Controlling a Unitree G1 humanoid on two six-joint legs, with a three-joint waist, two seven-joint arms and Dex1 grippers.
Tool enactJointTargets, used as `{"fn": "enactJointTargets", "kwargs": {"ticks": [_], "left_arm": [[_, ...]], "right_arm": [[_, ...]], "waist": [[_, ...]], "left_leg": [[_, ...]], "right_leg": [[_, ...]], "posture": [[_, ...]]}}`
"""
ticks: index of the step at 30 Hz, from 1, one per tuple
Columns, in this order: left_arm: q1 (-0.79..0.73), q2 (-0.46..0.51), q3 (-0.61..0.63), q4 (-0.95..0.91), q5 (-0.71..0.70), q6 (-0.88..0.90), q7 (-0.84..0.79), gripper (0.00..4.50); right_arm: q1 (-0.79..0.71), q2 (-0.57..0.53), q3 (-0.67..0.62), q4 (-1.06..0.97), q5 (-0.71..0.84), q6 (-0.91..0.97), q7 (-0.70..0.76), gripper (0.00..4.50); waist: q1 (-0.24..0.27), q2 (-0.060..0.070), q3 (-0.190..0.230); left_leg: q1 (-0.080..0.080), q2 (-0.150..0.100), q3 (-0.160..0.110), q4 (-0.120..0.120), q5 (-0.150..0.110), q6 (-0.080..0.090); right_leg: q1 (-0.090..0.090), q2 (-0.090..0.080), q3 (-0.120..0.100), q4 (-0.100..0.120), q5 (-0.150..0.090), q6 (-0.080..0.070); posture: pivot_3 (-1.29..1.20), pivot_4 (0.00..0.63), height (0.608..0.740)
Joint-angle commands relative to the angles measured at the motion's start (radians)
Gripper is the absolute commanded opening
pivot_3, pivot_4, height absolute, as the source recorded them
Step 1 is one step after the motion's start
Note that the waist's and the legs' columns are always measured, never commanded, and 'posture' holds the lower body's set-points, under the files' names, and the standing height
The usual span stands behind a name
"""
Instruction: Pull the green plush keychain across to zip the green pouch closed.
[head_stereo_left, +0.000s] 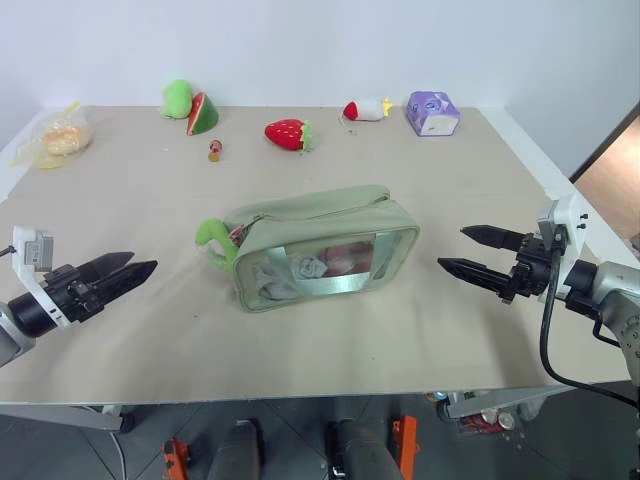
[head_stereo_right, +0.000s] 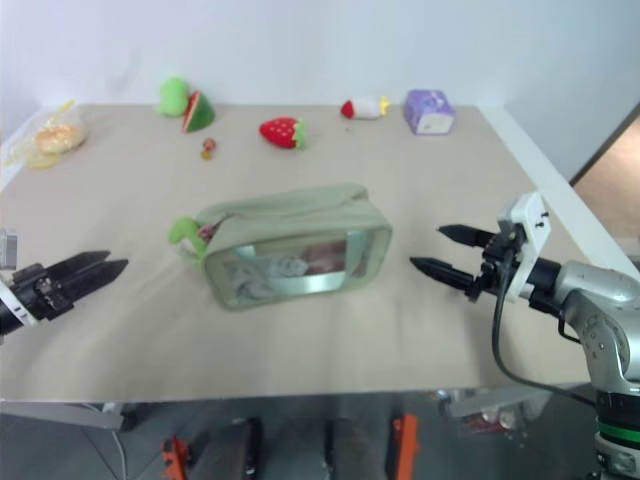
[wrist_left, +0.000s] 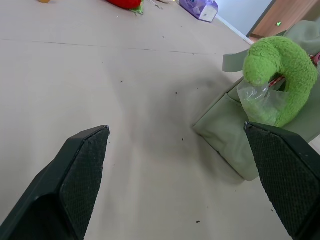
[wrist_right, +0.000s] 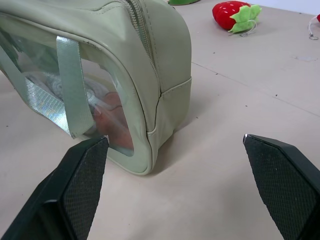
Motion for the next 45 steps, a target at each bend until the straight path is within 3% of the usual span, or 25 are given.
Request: {"fn": "enactJointTargets", "kwargs": {"ticks": [1,10,17,21,29,39,41,42,45], "left_arm": [[-0.038,0.017,0.014,-0.003,0.009,-0.025,0.001,4.5],[-0.188,0.032,0.004,0.007,0.004,-0.041,0.002,4.5],[-0.424,0.036,-0.08,-0.042,-0.066,0.013,-0.01,4.5],[-0.521,0.017,-0.144,-0.066,-0.078,-0.001,-0.041,4.5],[-0.551,-0.008,-0.206,-0.115,-0.095,0.006,-0.079,4.5],[-0.529,-0.022,-0.219,-0.15,-0.103,0.005,-0.07,4.5],[-0.525,-0.026,-0.218,-0.154,-0.106,0.005,-0.066,4.5],[-0.524,-0.028,-0.218,-0.157,-0.108,0.005,-0.063,4.5],[-0.523,-0.033,-0.216,-0.16,-0.108,0.003,-0.055,4.5]], "right_arm": [[-0.034,-0.005,-0.01,-0.01,-0.003,-0.015,-0.006,4.48],[-0.137,-0.018,0.017,0.0,-0.023,-0.029,0.011,4.48],[-0.418,-0.024,0.127,0.027,-0.022,-0.043,0.108,4.48],[-0.584,0.011,0.269,0.064,-0.066,-0.077,0.226,4.48],[-0.67,0.076,0.452,0.141,-0.175,-0.169,0.387,4.48],[-0.696,0.128,0.503,0.241,-0.27,-0.26,0.471,4.48],[-0.69,0.13,0.507,0.245,-0.285,-0.27,0.473,3.94],[-0.687,0.13,0.508,0.247,-0.29,-0.272,0.477,3.94],[-0.685,0.126,0.523,0.257,-0.321,-0.29,0.488,2.94]], "waist": [[0.0,0.0,0.0],[0.0,0.0,0.0],[0.0,0.0,0.001],[-0.003,0.0,0.0],[-0.002,0.0,0.0],[-0.001,0.0,0.0],[-0.001,0.0,0.0],[-0.001,0.0,0.0],[-0.001,0.0,0.0]], "left_leg": [[0.0,0.0,0.0,0.0,0.0,0.0],[0.0,0.0,0.001,0.002,0.0,0.0],[0.0,0.0,0.001,0.003,0.001,0.001],[0.0,0.0,0.002,0.003,0.001,0.001],[-0.001,0.001,0.001,0.003,0.001,0.001],[-0.001,0.001,0.001,0.003,0.001,0.001],[-0.001,0.001,0.001,0.003,0.001,0.001],[-0.001,0.001,0.001,0.003,0.001,0.001],[0.0,0.002,0.001,0.003,0.001,0.001]], "right_leg": [[0.0,0.0,0.0,0.0,0.0,0.0],[0.0,0.001,0.001,0.001,0.002,0.001],[0.0,0.002,0.002,0.002,0.004,0.001],[0.0,0.002,0.003,0.002,0.004,0.002],[-0.001,0.004,0.004,0.002,0.006,0.007],[-0.001,0.005,0.004,0.002,0.007,0.007],[0.0,0.005,0.004,0.003,0.007,0.007],[-0.001,0.005,0.004,0.002,0.007,0.007],[-0.001,0.005,0.004,0.003,0.007,0.007]], "posture": [[0.0,0.15,0.74],[0.0,0.15,0.74],[0.0,0.15,0.74],[0.0,0.15,0.74],[0.0,0.15,0.74],[0.0,0.15,0.74],[0.0,0.15,0.74],[0.0,0.15,0.74],[0.0,0.15,0.74]]}}
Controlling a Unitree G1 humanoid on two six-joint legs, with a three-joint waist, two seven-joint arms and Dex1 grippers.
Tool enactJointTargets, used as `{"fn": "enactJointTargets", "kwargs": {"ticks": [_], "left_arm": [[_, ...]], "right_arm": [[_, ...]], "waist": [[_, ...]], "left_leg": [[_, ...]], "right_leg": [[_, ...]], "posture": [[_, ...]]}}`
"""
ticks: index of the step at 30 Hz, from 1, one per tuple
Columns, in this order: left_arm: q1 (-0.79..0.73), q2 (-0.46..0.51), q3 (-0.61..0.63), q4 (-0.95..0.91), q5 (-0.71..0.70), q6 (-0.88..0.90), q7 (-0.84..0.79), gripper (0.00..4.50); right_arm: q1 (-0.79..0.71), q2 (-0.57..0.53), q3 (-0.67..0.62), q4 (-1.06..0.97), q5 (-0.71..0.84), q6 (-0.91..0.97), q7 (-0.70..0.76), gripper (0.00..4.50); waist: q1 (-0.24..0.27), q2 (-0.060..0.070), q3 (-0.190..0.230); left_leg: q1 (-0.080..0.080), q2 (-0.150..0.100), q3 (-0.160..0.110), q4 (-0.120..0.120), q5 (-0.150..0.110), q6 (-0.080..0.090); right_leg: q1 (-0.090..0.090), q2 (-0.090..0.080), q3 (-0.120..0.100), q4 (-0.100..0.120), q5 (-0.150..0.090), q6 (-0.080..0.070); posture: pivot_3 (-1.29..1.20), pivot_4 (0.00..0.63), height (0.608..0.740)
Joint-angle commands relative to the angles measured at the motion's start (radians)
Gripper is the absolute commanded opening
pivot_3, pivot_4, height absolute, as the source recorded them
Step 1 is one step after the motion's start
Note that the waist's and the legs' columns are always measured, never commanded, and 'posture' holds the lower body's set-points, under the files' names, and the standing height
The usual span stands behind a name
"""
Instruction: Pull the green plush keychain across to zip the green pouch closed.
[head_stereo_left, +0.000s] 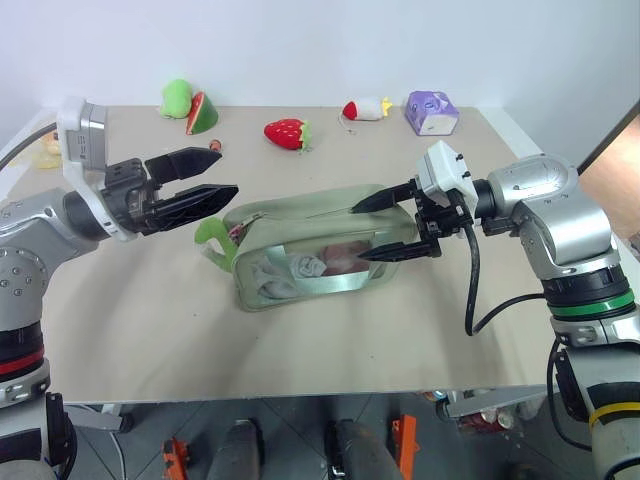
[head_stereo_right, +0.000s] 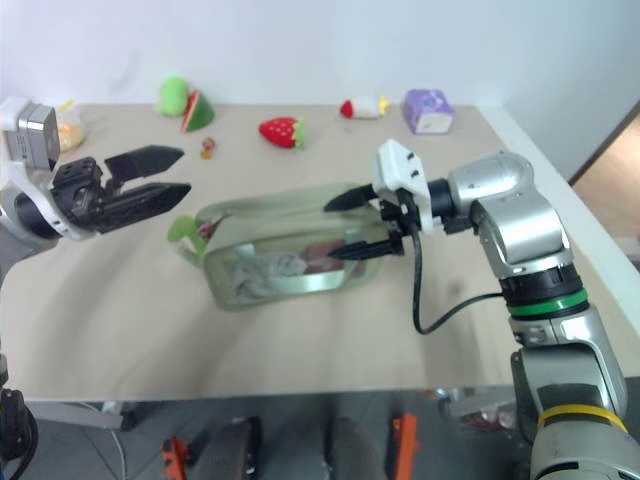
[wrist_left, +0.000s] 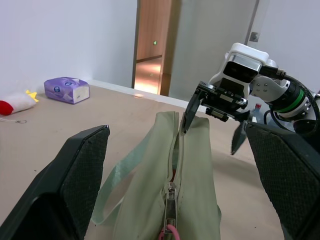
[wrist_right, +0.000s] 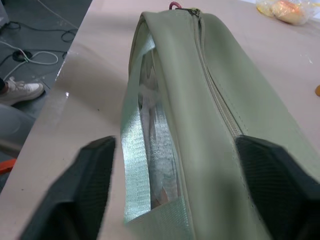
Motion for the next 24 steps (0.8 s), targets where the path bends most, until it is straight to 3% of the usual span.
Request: {"fn": "enactJointTargets", "kwargs": {"ticks": [1,3,4,8,18,24], "left_arm": [[-0.004,0.003,0.023,-0.032,-0.017,-0.008,0.008,4.5],[-0.003,-0.001,0.026,-0.035,-0.02,-0.01,0.015,4.5],[0.0,-0.004,0.03,-0.038,-0.022,-0.011,0.02,4.5],[0.012,-0.012,0.042,-0.05,-0.031,-0.014,0.042,4.5],[0.03,-0.018,0.071,-0.075,-0.056,-0.023,0.086,4.5],[0.027,-0.019,0.121,-0.064,-0.1,-0.03,0.118,4.5]], "right_arm": [[-0.014,-0.008,0.009,0.006,-0.04,-0.035,0.019,2.4],[-0.017,-0.009,0.021,0.011,-0.065,-0.05,0.025,1.55],[-0.019,-0.013,0.03,0.008,-0.079,-0.063,0.032,1.43],[-0.026,-0.017,0.044,0.005,-0.113,-0.092,0.053,0.02],[-0.035,-0.013,0.04,0.017,-0.136,-0.111,0.083,0.02],[-0.11,0.036,0.001,0.123,-0.17,-0.102,-0.026,0.02]], "waist": [[0.0,0.0,0.0],[0.0,0.0,0.0],[0.0,0.0,0.0],[0.0,0.0,0.0],[0.0,0.0,0.0],[0.0,0.0,0.0]], "left_leg": [[0.0,0.0,0.0,0.0,0.0,0.0],[0.0,0.0,0.0,0.0,0.0,0.0],[0.0,0.0,0.0,0.0,0.0,0.0],[0.0,0.0,0.0,0.0,0.0,0.0],[0.0,0.0,0.0,0.002,0.0,0.0],[0.0,0.0,0.0,0.002,0.001,-0.001]], "right_leg": [[0.0,0.0,0.0,0.0,0.0,0.0],[0.0,0.0,0.0,0.0,0.0,0.0],[0.0,0.0,0.0,0.0,0.0,0.0],[0.0,0.0,0.0,0.0,0.0,0.0],[0.001,0.0,0.0,0.0,0.0,0.0],[0.0,0.0,0.0,0.0,0.001,-0.001]], "posture": [[0.0,0.15,0.74],[0.0,0.15,0.74],[0.0,0.15,0.74],[0.0,0.15,0.74],[0.0,0.15,0.74],[0.0,0.15,0.74]]}}
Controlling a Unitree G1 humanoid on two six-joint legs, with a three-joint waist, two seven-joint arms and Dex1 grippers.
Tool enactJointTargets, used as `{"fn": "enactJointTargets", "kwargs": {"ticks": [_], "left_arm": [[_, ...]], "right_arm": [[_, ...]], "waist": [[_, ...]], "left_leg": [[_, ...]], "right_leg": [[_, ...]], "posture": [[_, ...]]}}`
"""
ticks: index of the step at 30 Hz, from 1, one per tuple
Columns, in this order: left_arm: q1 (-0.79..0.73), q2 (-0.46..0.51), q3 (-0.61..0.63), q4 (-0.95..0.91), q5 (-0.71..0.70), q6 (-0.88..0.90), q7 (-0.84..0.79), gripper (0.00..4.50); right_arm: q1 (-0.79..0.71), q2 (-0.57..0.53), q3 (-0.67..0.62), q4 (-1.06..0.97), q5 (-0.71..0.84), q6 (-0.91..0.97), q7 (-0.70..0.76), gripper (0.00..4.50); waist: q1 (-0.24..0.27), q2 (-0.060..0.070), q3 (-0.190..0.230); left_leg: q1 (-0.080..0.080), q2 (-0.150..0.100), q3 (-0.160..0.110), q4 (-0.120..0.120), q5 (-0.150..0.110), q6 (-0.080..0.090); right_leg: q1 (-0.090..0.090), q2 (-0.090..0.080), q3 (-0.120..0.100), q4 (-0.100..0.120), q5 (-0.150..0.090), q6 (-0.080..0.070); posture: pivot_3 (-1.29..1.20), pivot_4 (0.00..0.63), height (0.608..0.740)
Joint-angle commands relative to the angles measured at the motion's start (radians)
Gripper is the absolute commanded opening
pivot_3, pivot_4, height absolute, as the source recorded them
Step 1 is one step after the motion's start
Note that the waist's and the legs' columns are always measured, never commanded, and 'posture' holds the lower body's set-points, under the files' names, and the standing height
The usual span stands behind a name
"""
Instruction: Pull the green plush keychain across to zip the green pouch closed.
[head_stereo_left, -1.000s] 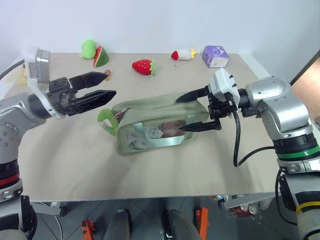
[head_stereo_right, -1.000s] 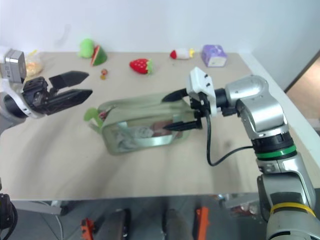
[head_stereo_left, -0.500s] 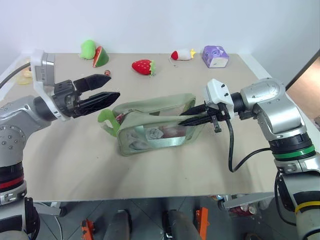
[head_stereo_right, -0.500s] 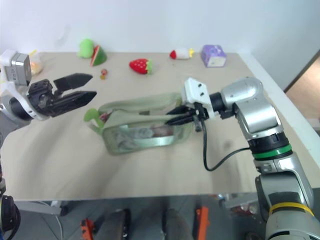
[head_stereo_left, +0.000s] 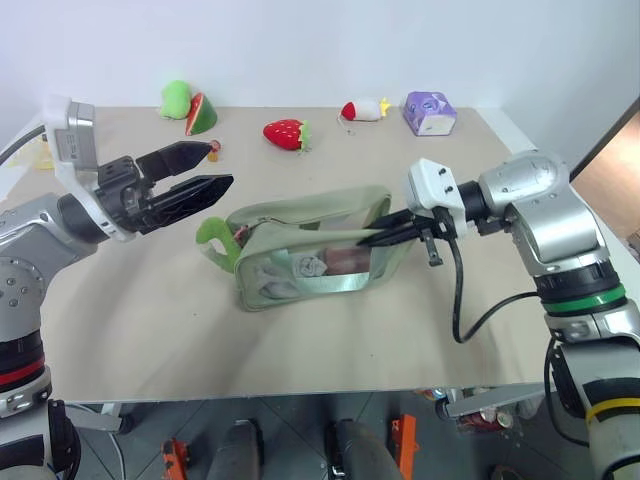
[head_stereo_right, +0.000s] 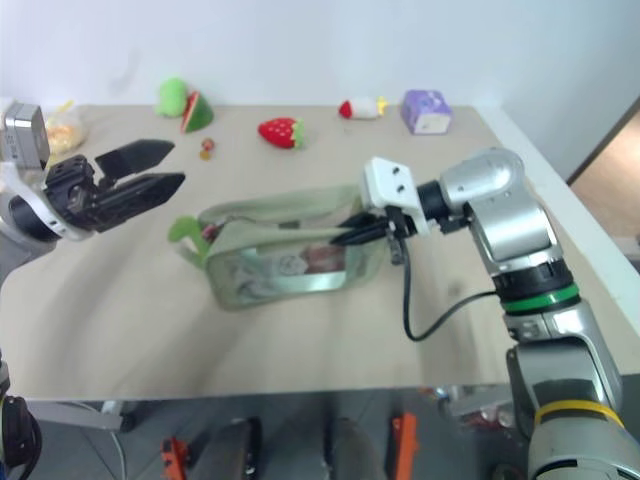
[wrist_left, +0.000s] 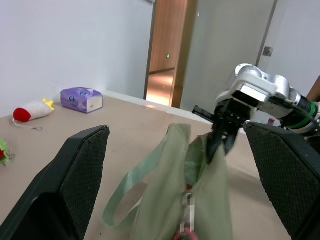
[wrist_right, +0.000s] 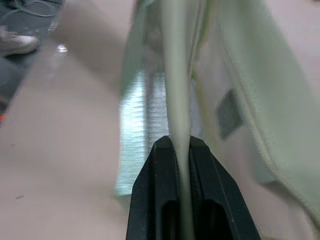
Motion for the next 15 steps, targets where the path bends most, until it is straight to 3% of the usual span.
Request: {"fn": "enactJointTargets", "kwargs": {"ticks": [1,15], "left_arm": [[-0.013,-0.005,0.086,-0.008,-0.068,-0.012,0.033,4.5],[-0.009,-0.029,0.121,0.099,-0.107,-0.017,0.073,4.5]], "right_arm": [[-0.061,0.002,-0.044,0.037,-0.007,0.001,-0.039,0.02],[-0.081,-0.008,-0.067,0.011,0.003,0.012,-0.093,0.02]], "waist": [[0.0,0.0,0.0],[0.0,0.0,0.0]], "left_leg": [[0.0,0.0,0.0,0.0,0.0,0.0],[0.0,0.0,0.0,0.0,0.0,0.0]], "right_leg": [[0.0,0.0,0.0,0.0,0.0,0.0],[0.0,0.0,0.0,0.0,0.001,0.002]], "posture": [[0.0,0.15,0.74],[0.0,0.15,0.74]]}}
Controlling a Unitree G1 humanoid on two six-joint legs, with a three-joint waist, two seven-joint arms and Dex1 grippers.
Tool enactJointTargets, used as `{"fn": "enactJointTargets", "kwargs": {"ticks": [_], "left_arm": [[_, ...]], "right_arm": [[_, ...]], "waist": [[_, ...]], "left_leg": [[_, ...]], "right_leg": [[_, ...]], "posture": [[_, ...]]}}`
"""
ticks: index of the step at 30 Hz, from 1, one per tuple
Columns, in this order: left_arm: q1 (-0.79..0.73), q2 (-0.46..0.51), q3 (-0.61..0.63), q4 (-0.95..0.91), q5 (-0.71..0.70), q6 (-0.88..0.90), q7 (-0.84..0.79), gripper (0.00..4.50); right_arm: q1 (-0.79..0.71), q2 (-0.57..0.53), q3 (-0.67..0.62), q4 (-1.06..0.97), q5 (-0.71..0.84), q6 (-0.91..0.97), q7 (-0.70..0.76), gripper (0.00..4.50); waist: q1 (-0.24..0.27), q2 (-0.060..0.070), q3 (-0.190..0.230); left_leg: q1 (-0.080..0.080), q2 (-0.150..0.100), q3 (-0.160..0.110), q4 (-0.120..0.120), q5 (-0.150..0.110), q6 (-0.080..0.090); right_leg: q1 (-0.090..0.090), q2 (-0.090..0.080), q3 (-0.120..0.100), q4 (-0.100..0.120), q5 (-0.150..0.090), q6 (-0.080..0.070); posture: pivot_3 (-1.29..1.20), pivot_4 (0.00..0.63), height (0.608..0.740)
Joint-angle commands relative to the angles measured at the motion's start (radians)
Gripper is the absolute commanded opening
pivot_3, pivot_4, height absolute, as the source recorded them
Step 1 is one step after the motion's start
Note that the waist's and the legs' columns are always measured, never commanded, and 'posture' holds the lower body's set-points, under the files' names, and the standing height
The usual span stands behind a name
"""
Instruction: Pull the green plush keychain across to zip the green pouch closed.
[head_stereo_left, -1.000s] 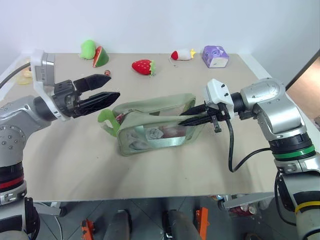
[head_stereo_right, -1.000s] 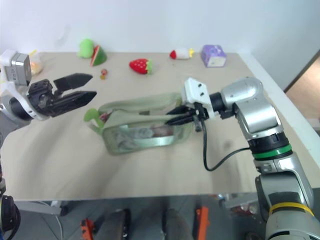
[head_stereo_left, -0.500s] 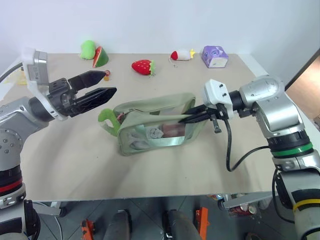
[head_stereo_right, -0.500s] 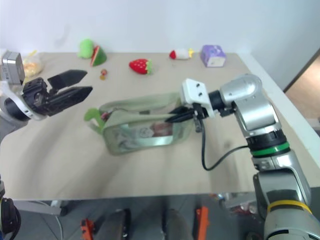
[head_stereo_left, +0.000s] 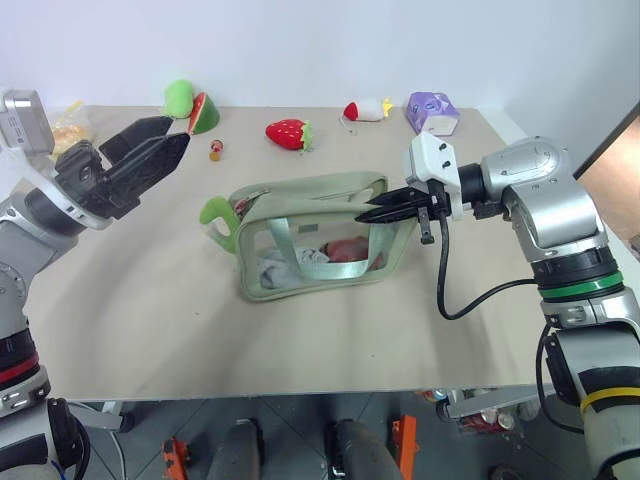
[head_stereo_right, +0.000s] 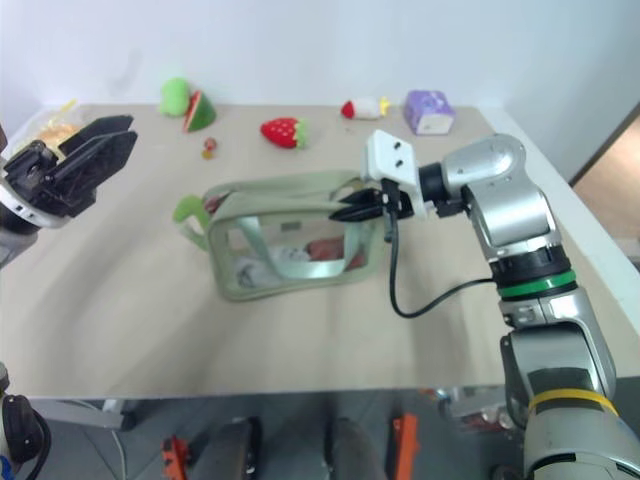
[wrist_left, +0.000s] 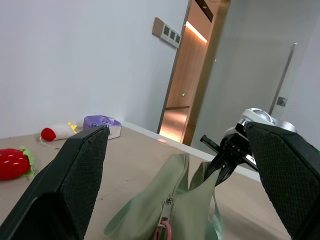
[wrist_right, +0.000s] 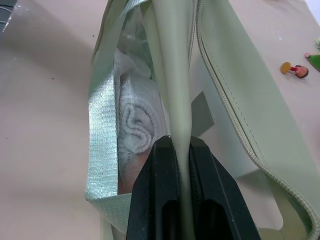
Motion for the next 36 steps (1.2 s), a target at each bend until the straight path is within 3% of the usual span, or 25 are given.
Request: {"fn": "enactJointTargets", "kwargs": {"ticks": [1,10,21,32,36], "left_arm": [[-0.009,0.001,0.019,0.018,-0.002,-0.016,-0.004,4.5],[-0.013,-0.008,0.007,0.031,0.008,-0.019,-0.008,4.5],[0.001,0.009,0.03,0.015,-0.009,-0.006,0.0,4.5],[0.06,0.084,-0.048,-0.032,0.056,0.021,-0.091,4.5],[0.059,0.118,-0.095,-0.019,0.11,0.017,-0.135,4.5]], "right_arm": [[-0.051,-0.009,-0.057,-0.018,0.0,-0.014,-0.032,0.02],[-0.088,0.026,-0.043,0.019,-0.016,-0.027,-0.077,0.02],[-0.002,0.082,0.026,0.017,-0.086,-0.051,-0.086,0.02],[-0.023,0.08,-0.057,0.016,-0.01,0.026,-0.074,3.83],[-0.023,0.022,-0.161,-0.038,0.115,0.103,-0.026,3.83]], "waist": [[0.0,0.0,0.0],[0.0,0.0,0.0],[0.0,0.0,0.0],[-0.001,-0.001,0.0],[0.001,0.0,0.0]], "left_leg": [[0.0,0.0,0.0,0.0,0.0,0.0],[0.0,0.0,0.0,0.0,0.0,0.0],[0.0,0.0,0.0,0.0,0.0,0.0],[0.001,0.002,0.0,0.0,0.002,0.0],[0.0,0.002,0.0,0.0,0.002,-0.001]], "right_leg": [[0.0,0.0,0.0,0.0,0.0,0.0],[0.0,0.0,0.0,0.0,0.0,0.0],[0.0,0.0,0.0,0.0,0.0,0.0],[0.0,0.002,0.0,0.0,0.001,-0.006],[-0.001,0.002,0.0,0.0,0.001,-0.006]], "posture": [[0.0,0.15,0.74],[0.0,0.15,0.74],[0.0,0.15,0.74],[0.0,0.15,0.74],[0.0,0.15,0.74]]}}
